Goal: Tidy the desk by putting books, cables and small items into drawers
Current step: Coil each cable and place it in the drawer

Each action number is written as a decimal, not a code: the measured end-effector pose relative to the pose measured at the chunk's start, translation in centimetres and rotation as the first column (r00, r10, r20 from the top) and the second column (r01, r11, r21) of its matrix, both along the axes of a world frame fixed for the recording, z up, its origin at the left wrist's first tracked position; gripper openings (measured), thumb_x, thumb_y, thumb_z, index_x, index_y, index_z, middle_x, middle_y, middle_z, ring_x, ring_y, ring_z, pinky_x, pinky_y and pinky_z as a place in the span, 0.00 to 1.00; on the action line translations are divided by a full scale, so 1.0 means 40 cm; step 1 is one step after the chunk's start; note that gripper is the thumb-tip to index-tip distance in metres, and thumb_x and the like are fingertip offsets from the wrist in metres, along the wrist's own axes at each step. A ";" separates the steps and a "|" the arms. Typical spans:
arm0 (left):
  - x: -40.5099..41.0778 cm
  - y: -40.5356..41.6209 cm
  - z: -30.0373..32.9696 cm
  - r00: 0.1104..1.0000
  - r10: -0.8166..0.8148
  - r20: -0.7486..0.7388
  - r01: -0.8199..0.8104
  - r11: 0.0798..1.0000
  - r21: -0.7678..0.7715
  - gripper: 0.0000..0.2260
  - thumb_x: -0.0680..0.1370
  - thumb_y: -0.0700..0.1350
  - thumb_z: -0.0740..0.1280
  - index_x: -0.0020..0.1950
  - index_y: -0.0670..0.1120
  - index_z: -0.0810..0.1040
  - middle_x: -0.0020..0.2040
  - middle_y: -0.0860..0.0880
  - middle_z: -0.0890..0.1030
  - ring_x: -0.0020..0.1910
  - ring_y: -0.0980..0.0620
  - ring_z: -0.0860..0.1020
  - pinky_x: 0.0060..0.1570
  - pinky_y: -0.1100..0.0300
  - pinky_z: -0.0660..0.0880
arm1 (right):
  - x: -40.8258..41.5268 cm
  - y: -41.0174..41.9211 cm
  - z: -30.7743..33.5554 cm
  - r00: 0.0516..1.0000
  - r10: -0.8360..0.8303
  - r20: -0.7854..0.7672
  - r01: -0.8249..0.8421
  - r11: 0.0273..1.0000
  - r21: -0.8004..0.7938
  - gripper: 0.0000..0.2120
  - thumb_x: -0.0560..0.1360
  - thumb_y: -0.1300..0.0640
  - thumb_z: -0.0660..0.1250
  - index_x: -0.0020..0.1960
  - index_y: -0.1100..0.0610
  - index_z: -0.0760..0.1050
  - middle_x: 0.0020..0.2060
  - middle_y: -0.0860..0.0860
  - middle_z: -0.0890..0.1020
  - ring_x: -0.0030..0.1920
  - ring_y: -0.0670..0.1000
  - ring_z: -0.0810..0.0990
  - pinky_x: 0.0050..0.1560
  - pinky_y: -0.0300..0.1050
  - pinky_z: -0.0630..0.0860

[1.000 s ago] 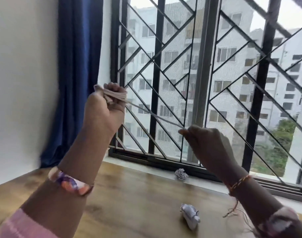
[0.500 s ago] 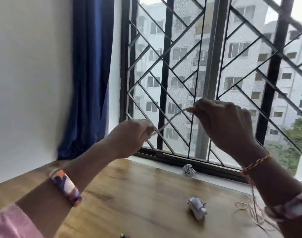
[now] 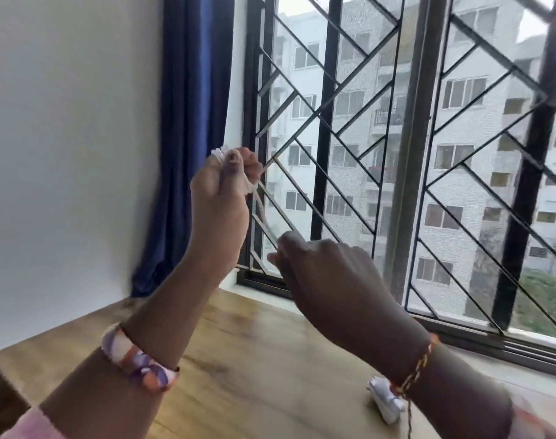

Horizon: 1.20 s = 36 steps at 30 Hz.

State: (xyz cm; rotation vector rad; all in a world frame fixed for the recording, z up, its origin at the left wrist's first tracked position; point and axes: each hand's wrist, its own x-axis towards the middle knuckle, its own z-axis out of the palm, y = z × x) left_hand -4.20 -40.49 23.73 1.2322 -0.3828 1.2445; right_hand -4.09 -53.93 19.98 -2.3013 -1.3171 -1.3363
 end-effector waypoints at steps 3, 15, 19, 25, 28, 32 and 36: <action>0.025 0.049 -0.041 0.900 0.434 -0.048 -0.383 0.837 0.390 0.10 0.79 0.47 0.56 0.41 0.48 0.74 0.37 0.50 0.78 0.38 0.55 0.79 0.42 0.60 0.77 | -0.016 -0.012 0.017 0.996 -0.071 0.047 0.075 0.993 -0.092 0.13 0.77 0.47 0.63 0.36 0.52 0.68 0.25 0.51 0.76 0.25 0.56 0.78 0.24 0.36 0.49; -0.054 -0.047 -0.031 0.742 -0.131 -0.657 0.579 0.619 0.531 0.21 0.73 0.56 0.58 0.33 0.39 0.74 0.29 0.54 0.75 0.29 0.59 0.72 0.32 0.69 0.70 | 0.115 -0.091 0.113 0.740 0.606 -0.293 -0.380 0.735 0.561 0.10 0.69 0.52 0.73 0.36 0.59 0.79 0.25 0.53 0.78 0.24 0.48 0.72 0.24 0.43 0.71; -0.020 -0.102 -0.005 0.805 -0.286 -0.520 0.537 0.724 0.433 0.18 0.73 0.59 0.61 0.28 0.51 0.73 0.27 0.55 0.71 0.28 0.58 0.68 0.31 0.69 0.67 | 0.116 -0.110 0.102 0.293 0.872 -0.391 -0.271 0.468 0.841 0.05 0.73 0.61 0.66 0.41 0.63 0.77 0.28 0.52 0.80 0.26 0.45 0.77 0.29 0.38 0.77; 0.039 -0.190 0.024 0.861 -0.311 -0.403 0.464 0.805 0.369 0.12 0.68 0.54 0.64 0.28 0.48 0.76 0.27 0.51 0.77 0.25 0.58 0.72 0.28 0.69 0.71 | 0.138 -0.165 0.123 0.368 0.856 -0.364 -0.220 0.460 0.860 0.06 0.77 0.64 0.62 0.44 0.60 0.77 0.30 0.51 0.81 0.29 0.46 0.79 0.30 0.41 0.78; 0.055 -0.228 0.035 0.911 -0.251 -0.326 0.383 0.808 0.448 0.12 0.69 0.48 0.66 0.32 0.40 0.76 0.28 0.47 0.76 0.25 0.55 0.73 0.28 0.67 0.72 | 0.151 -0.183 0.133 0.453 0.836 -0.308 -0.227 0.442 0.868 0.06 0.77 0.66 0.62 0.44 0.62 0.77 0.28 0.51 0.79 0.26 0.44 0.76 0.26 0.35 0.73; 0.065 -0.253 0.046 0.934 -0.224 -0.279 0.340 0.798 0.497 0.12 0.73 0.43 0.69 0.34 0.36 0.76 0.30 0.43 0.76 0.28 0.51 0.73 0.30 0.63 0.72 | 0.161 -0.208 0.138 0.433 0.868 -0.245 -0.284 0.389 0.877 0.07 0.77 0.66 0.61 0.44 0.61 0.76 0.33 0.53 0.78 0.31 0.46 0.76 0.29 0.38 0.75; 0.067 -0.263 0.038 0.931 -0.251 -0.265 0.353 0.806 0.476 0.13 0.72 0.45 0.69 0.27 0.48 0.78 0.27 0.50 0.78 0.25 0.54 0.75 0.29 0.65 0.73 | 0.166 -0.219 0.120 0.508 0.850 -0.139 -0.401 0.376 0.835 0.08 0.78 0.65 0.60 0.44 0.59 0.76 0.34 0.54 0.78 0.34 0.51 0.76 0.35 0.48 0.75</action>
